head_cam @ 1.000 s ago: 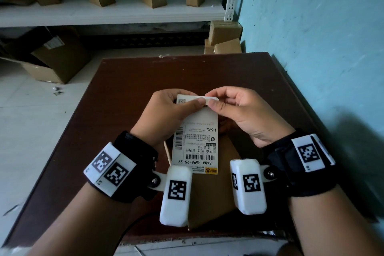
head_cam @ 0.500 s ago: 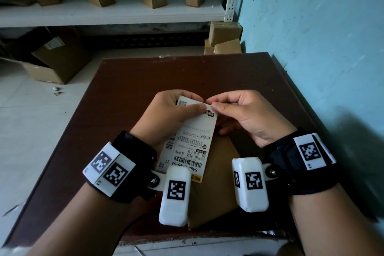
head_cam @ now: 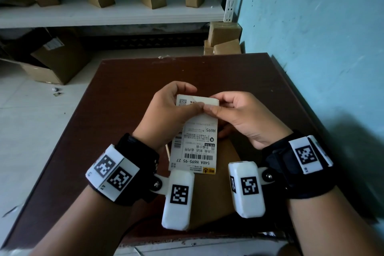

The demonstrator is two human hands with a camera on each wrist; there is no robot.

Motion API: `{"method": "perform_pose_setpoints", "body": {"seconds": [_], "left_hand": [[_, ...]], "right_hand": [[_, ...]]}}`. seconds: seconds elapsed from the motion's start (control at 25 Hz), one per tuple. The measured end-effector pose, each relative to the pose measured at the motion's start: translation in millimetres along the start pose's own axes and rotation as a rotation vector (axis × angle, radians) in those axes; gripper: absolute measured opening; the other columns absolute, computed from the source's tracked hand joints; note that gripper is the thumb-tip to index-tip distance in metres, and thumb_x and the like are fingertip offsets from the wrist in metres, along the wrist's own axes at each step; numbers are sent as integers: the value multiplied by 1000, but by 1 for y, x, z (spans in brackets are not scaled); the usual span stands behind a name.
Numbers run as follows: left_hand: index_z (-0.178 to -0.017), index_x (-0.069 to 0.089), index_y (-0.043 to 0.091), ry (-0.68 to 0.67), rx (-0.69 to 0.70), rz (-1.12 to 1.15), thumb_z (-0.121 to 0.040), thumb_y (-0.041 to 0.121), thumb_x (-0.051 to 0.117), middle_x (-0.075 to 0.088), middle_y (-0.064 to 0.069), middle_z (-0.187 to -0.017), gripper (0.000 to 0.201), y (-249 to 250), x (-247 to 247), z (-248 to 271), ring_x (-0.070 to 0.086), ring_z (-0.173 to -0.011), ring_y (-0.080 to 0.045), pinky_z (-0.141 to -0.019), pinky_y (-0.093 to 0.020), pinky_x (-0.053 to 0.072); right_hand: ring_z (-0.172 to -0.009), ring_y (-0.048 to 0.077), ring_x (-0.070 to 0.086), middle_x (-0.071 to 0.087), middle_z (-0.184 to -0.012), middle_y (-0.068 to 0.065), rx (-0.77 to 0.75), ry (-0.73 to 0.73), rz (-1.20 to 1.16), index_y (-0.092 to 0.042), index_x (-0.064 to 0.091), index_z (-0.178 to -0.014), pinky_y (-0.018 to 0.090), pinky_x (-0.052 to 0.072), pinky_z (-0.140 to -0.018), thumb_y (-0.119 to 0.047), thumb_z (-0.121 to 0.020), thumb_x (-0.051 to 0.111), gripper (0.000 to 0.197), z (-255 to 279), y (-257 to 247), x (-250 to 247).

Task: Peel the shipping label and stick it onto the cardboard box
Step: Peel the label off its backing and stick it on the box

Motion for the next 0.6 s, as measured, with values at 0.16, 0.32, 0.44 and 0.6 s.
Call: {"method": "perform_pose_setpoints", "body": {"seconds": [0.16, 0.32, 0.44, 0.6], "left_hand": [[-114, 59, 17, -31, -29, -1, -86, 15, 73, 73, -4, -91, 32, 0, 0, -1, 75, -73, -15, -60, -23, 56], [-115, 62, 17, -79, -74, 39, -88, 27, 71, 75, -4, -92, 30, 1, -1, 0, 75, -76, -15, -62, -24, 55], [-109, 67, 15, -47, -83, 37, -89, 35, 67, 76, -4, -89, 28, 1, -1, -1, 75, -76, -16, -62, -24, 56], [-101, 70, 14, 9, -38, -22, -92, 21, 67, 76, -5, -85, 12, -2, -1, -3, 75, -72, -16, -59, -24, 58]], "right_hand": [[-80, 22, 77, 77, -89, 14, 1, 10, -29, -5, 70, -103, 28, 59, -53, -16, -85, 73, 21, -1, 2, -1], [-79, 22, 77, 78, -86, 11, -15, 18, -47, -6, 70, -104, 29, 60, -55, -14, -86, 72, 19, -1, 1, -3], [-81, 25, 77, 78, -88, 12, -18, 50, -38, -8, 71, -105, 34, 63, -62, -12, -87, 73, 18, -2, 1, -5], [-83, 26, 76, 77, -91, 14, -25, 37, -33, -9, 71, -103, 31, 62, -60, -10, -87, 72, 16, -2, 2, -4]]}}
Point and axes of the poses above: each hand's wrist, its own z-axis away from the middle knuckle, its own x-axis out of the palm, y = z × x, the point moved 3 cm from there along -z, towards the middle knuckle
